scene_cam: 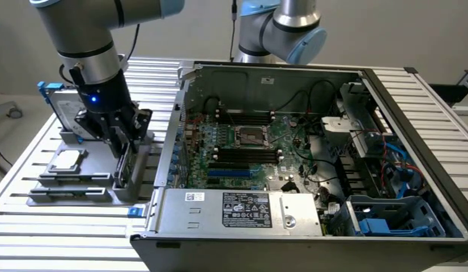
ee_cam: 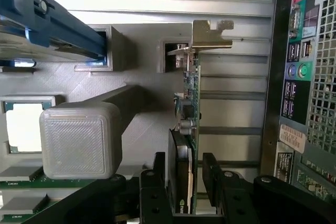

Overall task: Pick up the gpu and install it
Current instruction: 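Pick up the gpu and move the gpu toward the slot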

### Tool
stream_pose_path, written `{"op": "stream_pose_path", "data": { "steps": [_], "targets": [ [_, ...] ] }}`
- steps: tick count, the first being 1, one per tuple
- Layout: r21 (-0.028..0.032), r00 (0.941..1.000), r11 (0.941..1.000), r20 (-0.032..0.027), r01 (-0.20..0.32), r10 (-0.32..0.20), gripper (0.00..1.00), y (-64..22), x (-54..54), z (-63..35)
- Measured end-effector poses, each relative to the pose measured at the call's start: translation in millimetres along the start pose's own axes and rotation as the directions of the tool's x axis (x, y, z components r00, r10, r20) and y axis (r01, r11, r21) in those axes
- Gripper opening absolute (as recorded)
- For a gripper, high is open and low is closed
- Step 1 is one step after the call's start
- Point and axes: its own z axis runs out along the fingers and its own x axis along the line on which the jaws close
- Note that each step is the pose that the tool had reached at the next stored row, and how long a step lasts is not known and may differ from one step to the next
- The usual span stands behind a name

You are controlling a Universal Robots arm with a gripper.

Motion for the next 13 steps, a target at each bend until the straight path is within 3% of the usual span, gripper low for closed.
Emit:
{"op": "stream_pose_path", "data": {
  "steps": [5,13],
  "targets": [
    [-0.0039,1.0000,1.0000,-0.0040,-0.005,0.005,0.42,0.0,-1.0,0.2],
    [-0.0096,0.9999,0.9999,-0.0151,-0.005,0.004,0.42,-0.1,-3.5,0.2]
  ]
}}
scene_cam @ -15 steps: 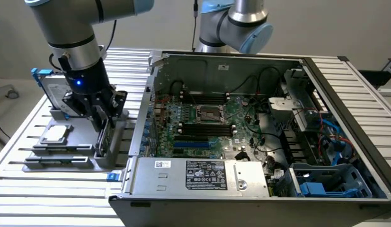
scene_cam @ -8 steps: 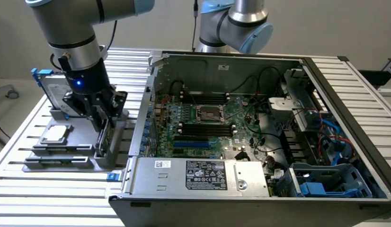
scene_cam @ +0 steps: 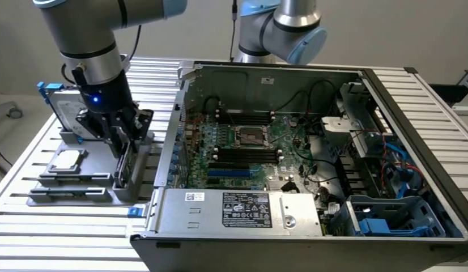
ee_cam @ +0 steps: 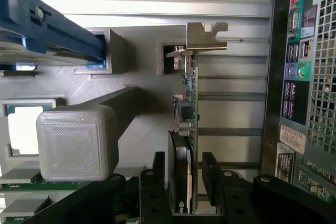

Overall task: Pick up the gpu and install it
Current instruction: 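Pick up the gpu and move the gpu toward the slot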

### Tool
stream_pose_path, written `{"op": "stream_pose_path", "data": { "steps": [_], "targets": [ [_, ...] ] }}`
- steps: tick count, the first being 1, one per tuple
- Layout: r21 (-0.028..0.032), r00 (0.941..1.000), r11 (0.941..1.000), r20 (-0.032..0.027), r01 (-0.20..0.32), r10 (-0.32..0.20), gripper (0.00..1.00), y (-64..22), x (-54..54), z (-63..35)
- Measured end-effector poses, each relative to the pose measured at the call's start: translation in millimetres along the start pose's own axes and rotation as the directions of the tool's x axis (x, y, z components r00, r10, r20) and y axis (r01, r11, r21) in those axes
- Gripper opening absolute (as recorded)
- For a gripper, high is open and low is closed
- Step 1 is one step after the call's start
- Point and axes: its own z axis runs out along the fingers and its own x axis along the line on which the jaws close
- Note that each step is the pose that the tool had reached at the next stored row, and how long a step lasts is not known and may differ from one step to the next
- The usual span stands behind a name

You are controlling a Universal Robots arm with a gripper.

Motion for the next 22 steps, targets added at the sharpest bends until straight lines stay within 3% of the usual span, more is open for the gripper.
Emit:
{"op": "stream_pose_path", "data": {
  "steps": [6,7,8,22],
  "targets": [
    [-0.0032,1.0000,1.0000,-0.0068,0.000,0.000,0.40,-0.3,-2.4,0.1],
    [-0.0034,1.0000,1.0000,-0.0070,0.000,0.000,0.40,-0.3,-2.5,0.1],
    [-0.0035,1.0000,1.0000,-0.0072,0.000,0.000,0.33,-0.3,-2.6,0.1],
    [-0.0042,1.0000,1.0000,-0.0074,0.000,0.000,0.27,-0.3,-2.8,0.1]
  ]
}}
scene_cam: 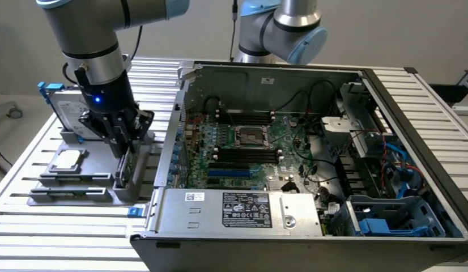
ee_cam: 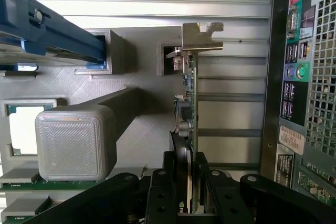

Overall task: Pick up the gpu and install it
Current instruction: 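Pick up the gpu and move the gpu toward the slot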

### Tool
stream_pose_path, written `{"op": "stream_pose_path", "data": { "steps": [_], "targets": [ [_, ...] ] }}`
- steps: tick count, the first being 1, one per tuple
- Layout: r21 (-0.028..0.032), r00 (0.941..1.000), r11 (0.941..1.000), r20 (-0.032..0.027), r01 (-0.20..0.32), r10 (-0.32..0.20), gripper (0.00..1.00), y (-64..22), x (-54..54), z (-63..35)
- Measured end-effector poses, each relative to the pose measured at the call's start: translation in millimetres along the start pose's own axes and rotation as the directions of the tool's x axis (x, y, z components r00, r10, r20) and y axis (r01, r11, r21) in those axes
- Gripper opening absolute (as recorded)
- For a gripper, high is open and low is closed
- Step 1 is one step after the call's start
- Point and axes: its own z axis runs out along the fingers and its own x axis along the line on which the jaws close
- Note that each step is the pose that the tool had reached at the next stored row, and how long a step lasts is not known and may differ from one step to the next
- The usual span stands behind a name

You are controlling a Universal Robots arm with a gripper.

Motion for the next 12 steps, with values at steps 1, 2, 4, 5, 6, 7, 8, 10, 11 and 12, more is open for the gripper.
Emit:
{"op": "stream_pose_path", "data": {
  "steps": [1,2,4,5,6,7,8,10,11,12],
  "targets": [
    [0.0000,1.0000,1.0000,-0.0001,0.000,0.000,0.27,0.0,0.0,0.0],
    [0.0000,1.0000,1.0000,-0.0001,0.000,0.000,0.27,0.0,0.0,0.0],
    [-0.0002,1.0000,1.0000,-0.0001,0.000,0.000,0.27,-0.1,0.1,0.0],
    [-0.0013,1.0000,1.0000,-0.0001,0.000,0.000,0.27,-0.1,0.2,-0.1],
    [-0.0026,1.0000,1.0000,-0.0001,0.000,0.000,0.27,-0.1,0.4,-0.1],
    [-0.0046,1.0000,1.0000,-0.0001,0.000,0.000,0.27,-0.1,0.5,0.0],
    [-0.0068,1.0000,1.0000,0.0000,0.000,0.000,0.27,-0.1,0.7,0.0],
    [-0.0118,1.0000,0.9999,-0.0001,0.000,0.000,0.27,-0.1,1.2,-0.1],
    [-0.0146,1.0000,0.9999,-0.0003,0.000,0.000,0.27,-0.1,1.4,-0.2],
    [-0.0175,1.0000,0.9998,-0.0004,0.000,0.000,0.27,0.0,1.7,-0.3]
  ]
}}
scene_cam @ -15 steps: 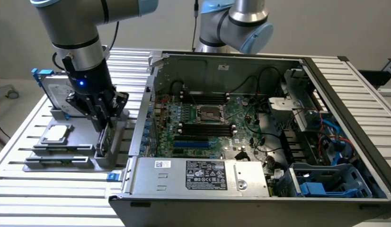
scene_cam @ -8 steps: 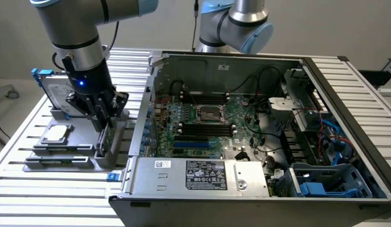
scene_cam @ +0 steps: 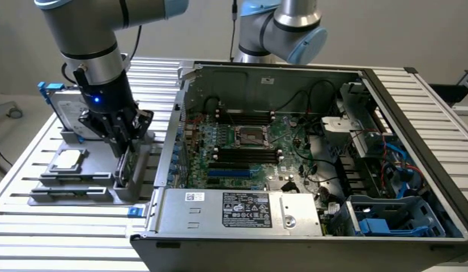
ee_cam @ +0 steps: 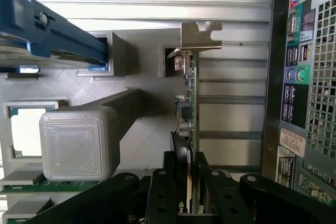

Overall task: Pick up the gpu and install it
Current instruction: 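Pick up the gpu and move the gpu toward the slot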

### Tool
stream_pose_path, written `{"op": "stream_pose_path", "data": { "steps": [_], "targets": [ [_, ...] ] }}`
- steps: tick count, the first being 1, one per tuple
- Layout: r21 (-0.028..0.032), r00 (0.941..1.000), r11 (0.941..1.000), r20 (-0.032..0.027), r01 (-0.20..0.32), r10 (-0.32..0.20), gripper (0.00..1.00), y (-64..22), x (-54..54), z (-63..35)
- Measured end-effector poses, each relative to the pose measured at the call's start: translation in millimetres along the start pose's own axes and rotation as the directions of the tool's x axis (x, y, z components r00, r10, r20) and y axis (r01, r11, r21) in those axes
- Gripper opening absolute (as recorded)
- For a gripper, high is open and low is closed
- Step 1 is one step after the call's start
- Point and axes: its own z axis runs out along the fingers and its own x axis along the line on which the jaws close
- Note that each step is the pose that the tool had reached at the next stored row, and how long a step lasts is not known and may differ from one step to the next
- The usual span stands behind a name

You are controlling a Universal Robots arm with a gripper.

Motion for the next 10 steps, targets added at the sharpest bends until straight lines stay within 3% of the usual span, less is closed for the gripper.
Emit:
{"op": "stream_pose_path", "data": {
  "steps": [10],
  "targets": [
    [-0.0285,1.0000,0.9996,-0.0054,0.000,0.000,0.27,-0.2,1.1,-11.7]
  ]
}}
